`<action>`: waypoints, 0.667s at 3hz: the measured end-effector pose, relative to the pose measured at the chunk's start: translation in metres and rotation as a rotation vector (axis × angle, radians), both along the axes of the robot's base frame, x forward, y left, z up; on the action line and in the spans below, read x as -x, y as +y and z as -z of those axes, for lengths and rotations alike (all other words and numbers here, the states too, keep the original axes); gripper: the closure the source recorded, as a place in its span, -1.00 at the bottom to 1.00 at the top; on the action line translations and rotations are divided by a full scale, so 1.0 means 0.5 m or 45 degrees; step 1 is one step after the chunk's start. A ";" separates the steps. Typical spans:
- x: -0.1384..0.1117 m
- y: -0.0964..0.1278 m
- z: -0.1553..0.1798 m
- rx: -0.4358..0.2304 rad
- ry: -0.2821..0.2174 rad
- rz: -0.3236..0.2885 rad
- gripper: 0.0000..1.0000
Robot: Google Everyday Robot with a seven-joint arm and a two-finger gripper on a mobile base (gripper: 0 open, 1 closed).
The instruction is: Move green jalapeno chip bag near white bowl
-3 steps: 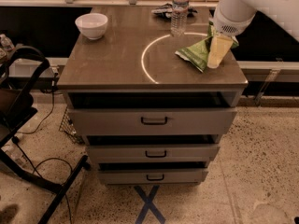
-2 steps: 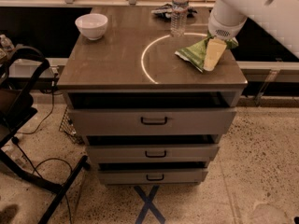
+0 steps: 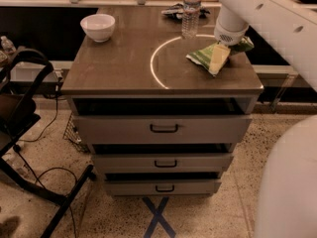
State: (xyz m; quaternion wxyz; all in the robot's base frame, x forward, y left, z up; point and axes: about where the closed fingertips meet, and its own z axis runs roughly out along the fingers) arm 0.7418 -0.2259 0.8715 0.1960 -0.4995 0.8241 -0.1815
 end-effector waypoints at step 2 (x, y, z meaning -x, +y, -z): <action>-0.005 -0.001 0.016 0.000 0.012 0.002 0.55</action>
Offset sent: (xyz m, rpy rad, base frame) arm 0.0025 -0.0003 -0.0031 0.0018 0.0022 -0.0014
